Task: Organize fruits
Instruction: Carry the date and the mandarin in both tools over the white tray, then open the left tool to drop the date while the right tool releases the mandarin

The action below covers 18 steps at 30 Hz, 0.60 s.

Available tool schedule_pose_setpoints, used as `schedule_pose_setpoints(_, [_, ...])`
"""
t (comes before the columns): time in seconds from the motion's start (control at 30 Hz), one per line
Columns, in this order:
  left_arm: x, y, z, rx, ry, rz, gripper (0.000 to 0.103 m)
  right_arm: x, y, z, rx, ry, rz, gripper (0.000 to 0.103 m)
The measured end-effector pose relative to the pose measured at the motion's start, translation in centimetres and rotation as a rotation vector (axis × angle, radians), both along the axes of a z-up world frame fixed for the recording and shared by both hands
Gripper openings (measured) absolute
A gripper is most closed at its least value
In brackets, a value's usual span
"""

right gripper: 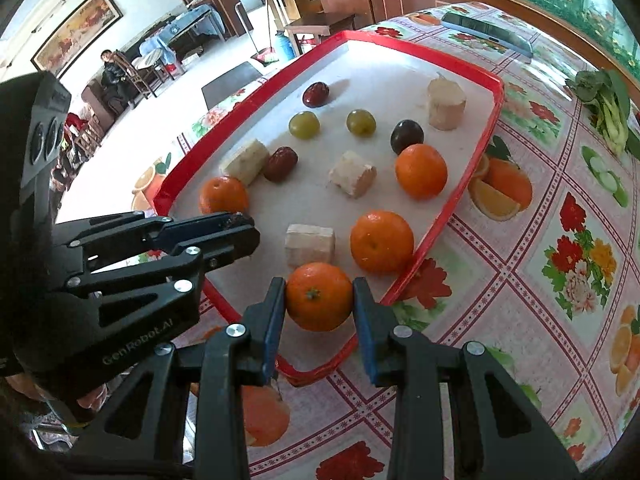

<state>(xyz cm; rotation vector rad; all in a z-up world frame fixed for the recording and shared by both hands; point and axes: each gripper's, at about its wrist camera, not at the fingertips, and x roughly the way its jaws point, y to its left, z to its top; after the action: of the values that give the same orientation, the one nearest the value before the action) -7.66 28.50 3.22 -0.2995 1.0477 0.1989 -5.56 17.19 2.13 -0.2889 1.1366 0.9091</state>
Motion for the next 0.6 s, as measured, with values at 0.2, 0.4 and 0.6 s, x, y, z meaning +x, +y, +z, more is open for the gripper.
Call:
schedule_pose_setpoints(0.2, [0.0,0.1,-0.6,-0.008,0.025,-0.004,0.017,-0.3,0.4,0.0,-0.016,-0.017,0.006,0.036])
schedule_pose_setpoints(0.4, [-0.2,0.1,-0.5,0.004,0.027,-0.027,0.025,-0.1,0.5,0.1,-0.02,-0.003,-0.011,0.037])
schedule_pose_setpoints(0.6, [-0.4,0.7,0.4,-0.017,0.003,-0.016,0.039,0.0,0.3,0.9,0.005,0.006,-0.04,0.04])
